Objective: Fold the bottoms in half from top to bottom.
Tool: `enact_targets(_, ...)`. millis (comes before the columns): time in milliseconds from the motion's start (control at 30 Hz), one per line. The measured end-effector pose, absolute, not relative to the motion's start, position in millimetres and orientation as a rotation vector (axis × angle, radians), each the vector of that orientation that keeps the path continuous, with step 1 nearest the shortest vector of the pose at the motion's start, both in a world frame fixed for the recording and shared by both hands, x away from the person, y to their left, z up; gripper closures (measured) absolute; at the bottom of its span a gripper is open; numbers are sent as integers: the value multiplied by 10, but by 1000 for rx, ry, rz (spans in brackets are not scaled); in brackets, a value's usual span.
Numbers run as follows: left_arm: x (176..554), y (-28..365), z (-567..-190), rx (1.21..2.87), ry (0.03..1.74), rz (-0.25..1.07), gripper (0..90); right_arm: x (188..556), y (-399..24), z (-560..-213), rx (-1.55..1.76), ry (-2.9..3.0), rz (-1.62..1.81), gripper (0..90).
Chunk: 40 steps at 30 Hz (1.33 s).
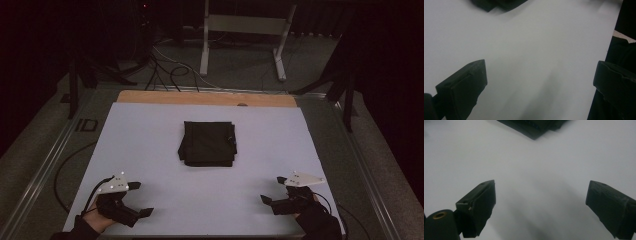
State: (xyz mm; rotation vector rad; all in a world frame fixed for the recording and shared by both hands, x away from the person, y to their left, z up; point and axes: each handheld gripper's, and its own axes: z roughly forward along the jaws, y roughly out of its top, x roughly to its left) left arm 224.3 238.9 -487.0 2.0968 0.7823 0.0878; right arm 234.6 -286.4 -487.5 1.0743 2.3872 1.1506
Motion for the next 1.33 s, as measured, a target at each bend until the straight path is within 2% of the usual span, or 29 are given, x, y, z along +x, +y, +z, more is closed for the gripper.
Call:
enact_targets(233,2188,2470,-4904,2079,805,84,0,2267,-3030,-4895,1135,2329,1138,93)
enact_targets(1333,2191,2411,-4920,2022,799,130,0,2375,-2876,-4950,1065,2354,1115,95)
